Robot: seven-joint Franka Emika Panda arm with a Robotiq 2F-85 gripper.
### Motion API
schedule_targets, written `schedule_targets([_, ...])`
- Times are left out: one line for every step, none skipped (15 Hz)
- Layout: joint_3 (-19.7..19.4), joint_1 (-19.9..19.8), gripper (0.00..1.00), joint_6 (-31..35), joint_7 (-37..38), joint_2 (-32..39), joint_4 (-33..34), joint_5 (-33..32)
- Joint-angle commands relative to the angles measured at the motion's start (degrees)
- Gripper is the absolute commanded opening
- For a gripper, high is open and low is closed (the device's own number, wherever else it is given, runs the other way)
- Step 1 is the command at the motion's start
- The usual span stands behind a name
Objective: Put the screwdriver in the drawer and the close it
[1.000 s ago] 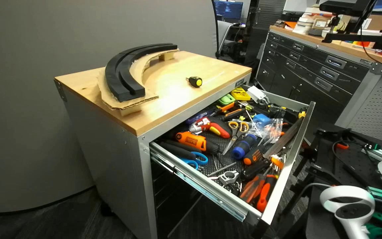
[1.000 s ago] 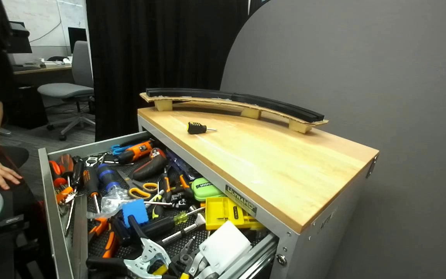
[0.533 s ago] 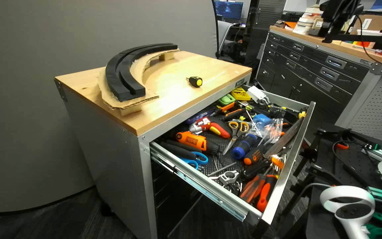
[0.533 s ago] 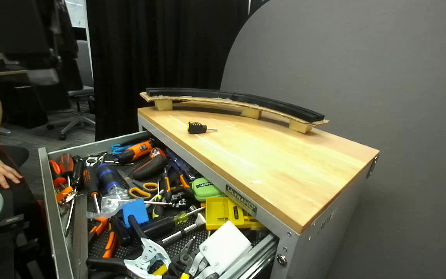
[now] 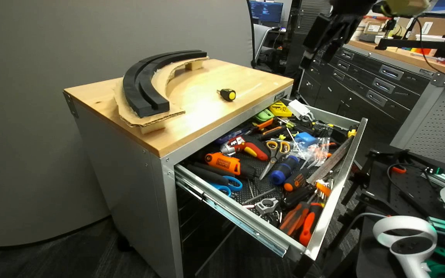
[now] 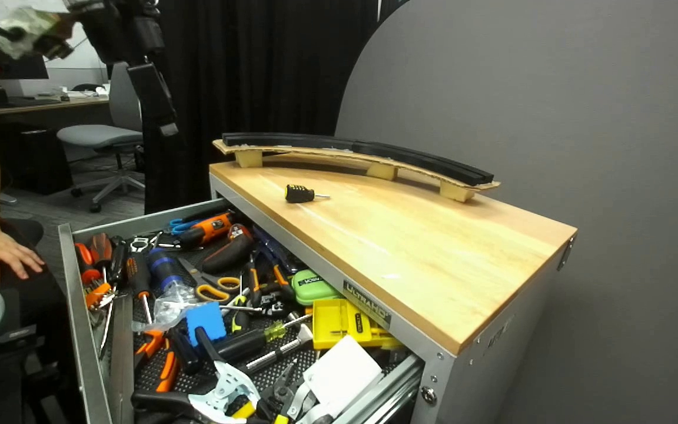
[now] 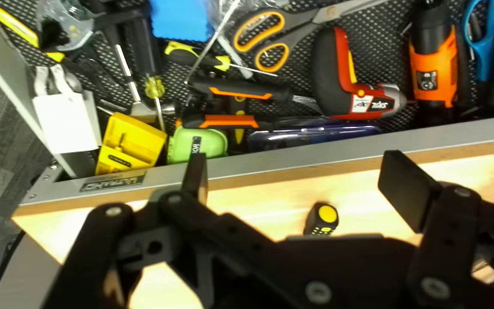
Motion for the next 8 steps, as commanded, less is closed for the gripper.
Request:
schedule_targets([4.48, -3.17, 1.0, 7.5, 8.78, 12.2, 7.12, -7.23])
schedule_targets([5.06, -3.65, 1.0, 8.22, 11.08, 15.12, 9.09, -10.33])
schedule_targets([5.28, -3.97, 1.0, 8.08, 13.81, 17.87, 11.34, -13.59])
schedule_targets([4.94, -3.75, 1.0, 7.59, 16.49, 20.51, 13.63, -16.93])
schedule_targets([4.15, -3.06, 1.0, 6.89, 19.04, 22.97, 15.85, -20.42])
schedule_targets([3.2, -1.87, 1.0, 6.09, 21.97, 25.8, 18.44, -23.67])
schedule_targets([2.07, -0.4, 1.0, 4.68, 24.41, 28.46, 21.04, -26.58])
schedule_targets([0.93, 1.26, 1.0, 2.69, 26.79, 31.2, 23.82, -28.93])
